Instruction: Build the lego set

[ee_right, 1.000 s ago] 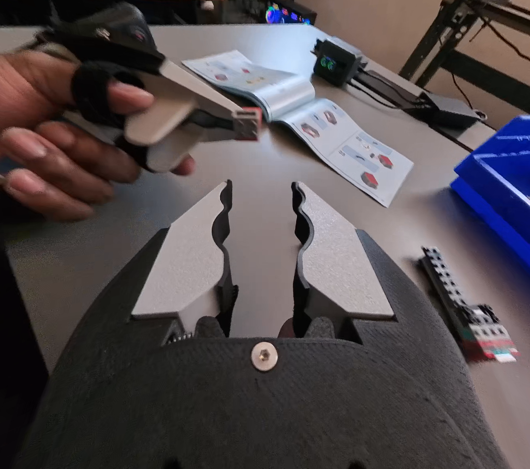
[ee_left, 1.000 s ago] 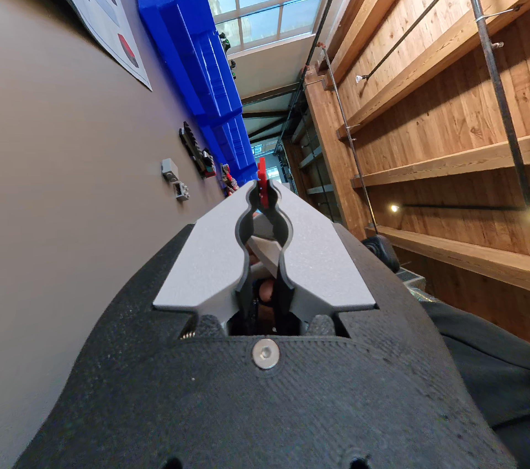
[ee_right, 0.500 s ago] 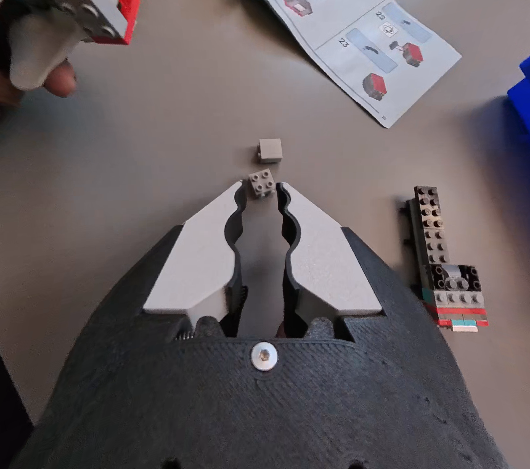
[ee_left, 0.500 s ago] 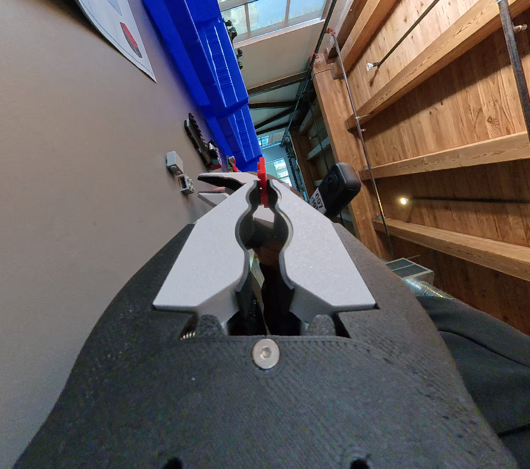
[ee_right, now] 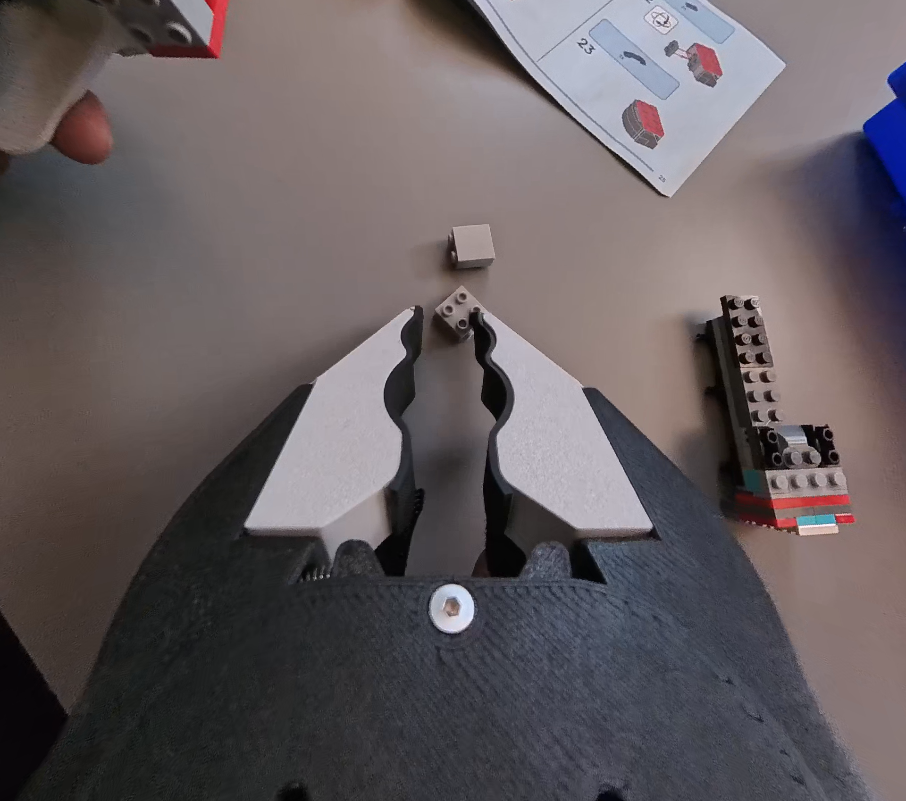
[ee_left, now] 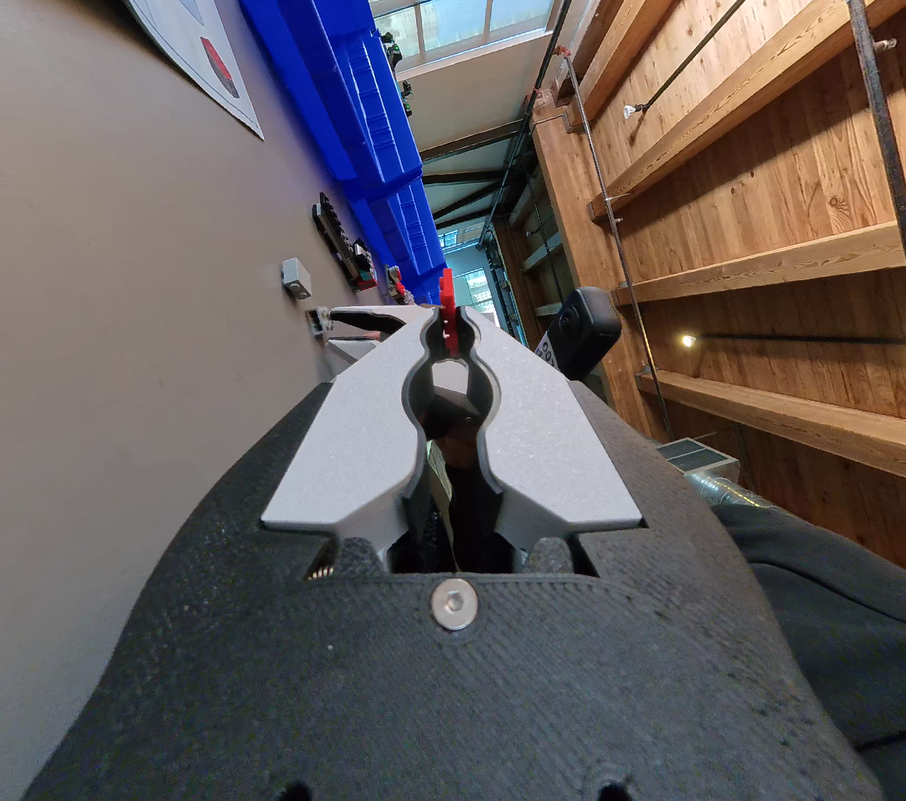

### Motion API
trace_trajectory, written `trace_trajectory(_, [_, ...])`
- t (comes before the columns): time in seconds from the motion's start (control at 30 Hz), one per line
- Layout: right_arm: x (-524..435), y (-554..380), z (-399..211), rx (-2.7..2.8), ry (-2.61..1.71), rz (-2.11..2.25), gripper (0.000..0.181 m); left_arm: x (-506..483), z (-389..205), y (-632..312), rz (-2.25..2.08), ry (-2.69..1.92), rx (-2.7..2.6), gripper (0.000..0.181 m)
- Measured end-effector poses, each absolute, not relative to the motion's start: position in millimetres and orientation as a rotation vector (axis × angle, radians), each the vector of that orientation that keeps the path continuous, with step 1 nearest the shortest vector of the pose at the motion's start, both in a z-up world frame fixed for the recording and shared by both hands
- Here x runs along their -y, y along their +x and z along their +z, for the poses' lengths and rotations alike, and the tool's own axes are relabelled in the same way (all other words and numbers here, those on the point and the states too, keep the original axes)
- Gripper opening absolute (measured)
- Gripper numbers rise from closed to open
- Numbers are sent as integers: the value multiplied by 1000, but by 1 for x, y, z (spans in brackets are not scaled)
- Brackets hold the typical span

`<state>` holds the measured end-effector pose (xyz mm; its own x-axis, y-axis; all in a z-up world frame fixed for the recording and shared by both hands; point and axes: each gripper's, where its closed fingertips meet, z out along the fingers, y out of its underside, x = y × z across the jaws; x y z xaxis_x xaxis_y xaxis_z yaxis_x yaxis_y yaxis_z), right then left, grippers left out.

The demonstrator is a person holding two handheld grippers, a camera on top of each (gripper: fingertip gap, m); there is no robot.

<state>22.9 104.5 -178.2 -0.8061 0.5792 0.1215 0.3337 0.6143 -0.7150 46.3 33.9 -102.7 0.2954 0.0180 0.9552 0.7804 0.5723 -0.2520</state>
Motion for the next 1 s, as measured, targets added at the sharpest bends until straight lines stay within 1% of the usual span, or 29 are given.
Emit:
trace_trajectory(0.23, [-105,21,-175,2446,-750,986,22,-34,-103,46,-591,-838,1176,4])
trace_trajectory(0.43, [-110,15,-183,2407,-713,834,22,-34,-102,46,-589,-838,1175,4])
trace_trajectory(0.7, [-111,15,-182,2444,-762,896,18,-33,-102,47,-590,-837,1174,4])
trace_trajectory(0.83, [-102,20,-170,2479,-927,1144,17,-34,-102,47,-593,-844,1173,4])
trace_trajectory(0.9, [-87,29,-152,2498,-1028,1414,17,-35,-102,48,-594,-846,1170,4])
trace_trajectory(1.0, [-65,41,-107,2443,-1189,1948,17,-36,-101,49,-599,-851,1159,4])
